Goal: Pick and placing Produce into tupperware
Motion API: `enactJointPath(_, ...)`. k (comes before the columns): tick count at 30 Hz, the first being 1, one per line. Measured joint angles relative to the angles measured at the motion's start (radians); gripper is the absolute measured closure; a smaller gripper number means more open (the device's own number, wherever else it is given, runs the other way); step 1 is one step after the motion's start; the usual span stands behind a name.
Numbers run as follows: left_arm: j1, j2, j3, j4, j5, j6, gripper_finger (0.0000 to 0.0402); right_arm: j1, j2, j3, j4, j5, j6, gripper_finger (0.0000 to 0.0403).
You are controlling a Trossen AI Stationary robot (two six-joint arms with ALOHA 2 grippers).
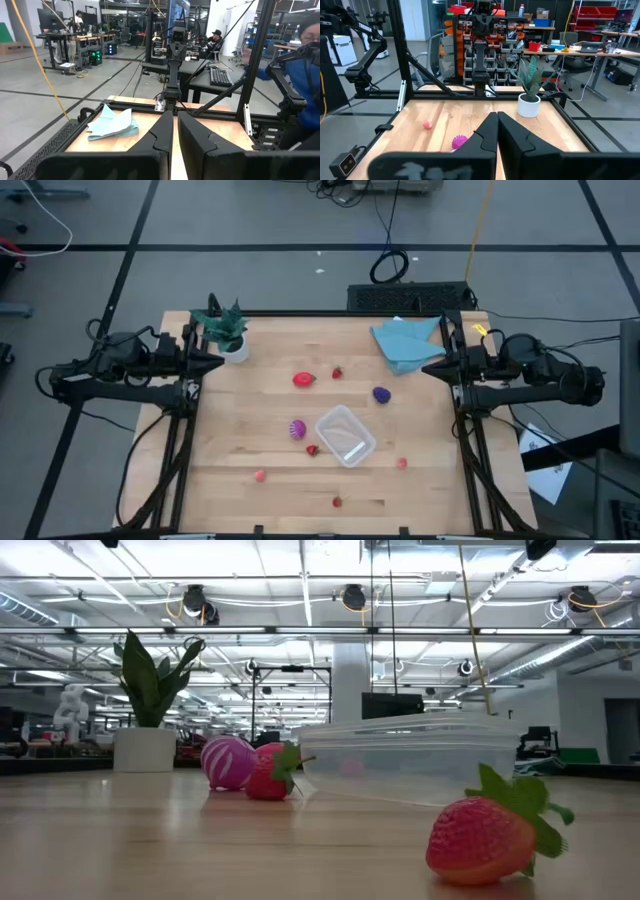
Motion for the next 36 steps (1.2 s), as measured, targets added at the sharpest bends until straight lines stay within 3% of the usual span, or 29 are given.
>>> enactJointPath(25, 0.0, 0.0, 0.0, 0.0, 0.0, 0.0, 0.0369, 0.0, 0.0, 0.0, 0.001, 0.0, 0.0, 0.0403)
enactJointPath(31, 0.0, 0.0, 0.0, 0.0, 0.0, 0.0, 0.0369, 0.0, 0.006, 0.0, 0.077, 0.0, 0.0, 0.0403)
enactJointPath(36, 0.0, 0.0, 0.0, 0.0, 0.0, 0.0, 0.0369, 0.0, 0.005, 0.0, 0.075, 0.0, 0.11, 0.0403)
